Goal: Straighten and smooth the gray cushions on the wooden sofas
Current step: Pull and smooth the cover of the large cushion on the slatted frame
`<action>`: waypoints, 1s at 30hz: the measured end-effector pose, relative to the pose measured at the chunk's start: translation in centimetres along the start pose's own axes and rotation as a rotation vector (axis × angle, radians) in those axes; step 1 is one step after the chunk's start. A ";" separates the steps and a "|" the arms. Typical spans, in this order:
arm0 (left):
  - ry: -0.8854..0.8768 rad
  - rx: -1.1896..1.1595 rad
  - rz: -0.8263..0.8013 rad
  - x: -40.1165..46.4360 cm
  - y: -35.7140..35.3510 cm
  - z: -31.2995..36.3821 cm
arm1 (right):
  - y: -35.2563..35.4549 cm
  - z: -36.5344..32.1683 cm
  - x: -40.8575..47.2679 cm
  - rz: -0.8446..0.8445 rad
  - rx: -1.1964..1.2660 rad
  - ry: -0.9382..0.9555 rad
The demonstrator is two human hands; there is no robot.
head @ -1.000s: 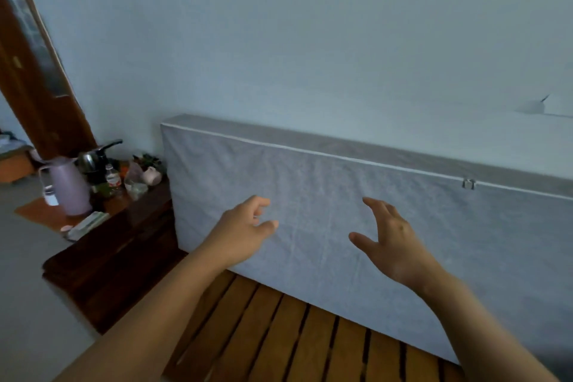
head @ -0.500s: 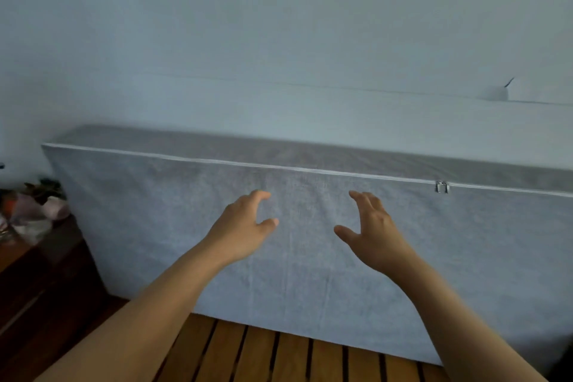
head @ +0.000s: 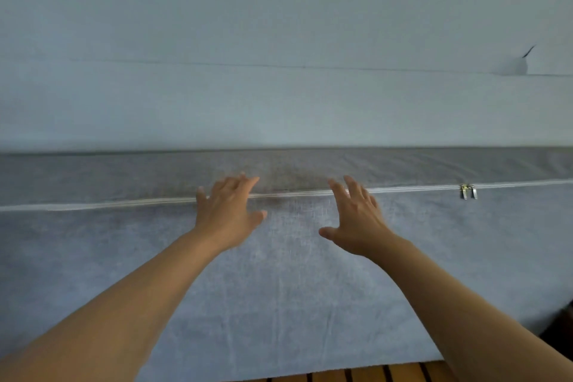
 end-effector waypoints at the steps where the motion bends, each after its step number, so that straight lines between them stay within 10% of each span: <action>1: -0.020 0.032 0.002 1.4 -0.3 -0.2 | -0.1 0.1 1.4 0.025 -0.036 -0.012; 14: -0.327 0.160 0.536 6.3 -1.9 1.2 | -1.1 1.2 7.5 0.421 -0.170 0.038; 30: -0.438 0.254 0.605 -3.5 -3.1 4.5 | -2.9 0.4 -3.2 0.777 -0.130 0.196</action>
Point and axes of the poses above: each hand's wrist, its own x-axis towards the middle knuckle, its own y-axis out of the back of the hand, z = x × y, the point moved 10 cm from there along x, towards the middle knuckle, and after that the axes turned 13 degrees about -z, right-handed, at the moved point
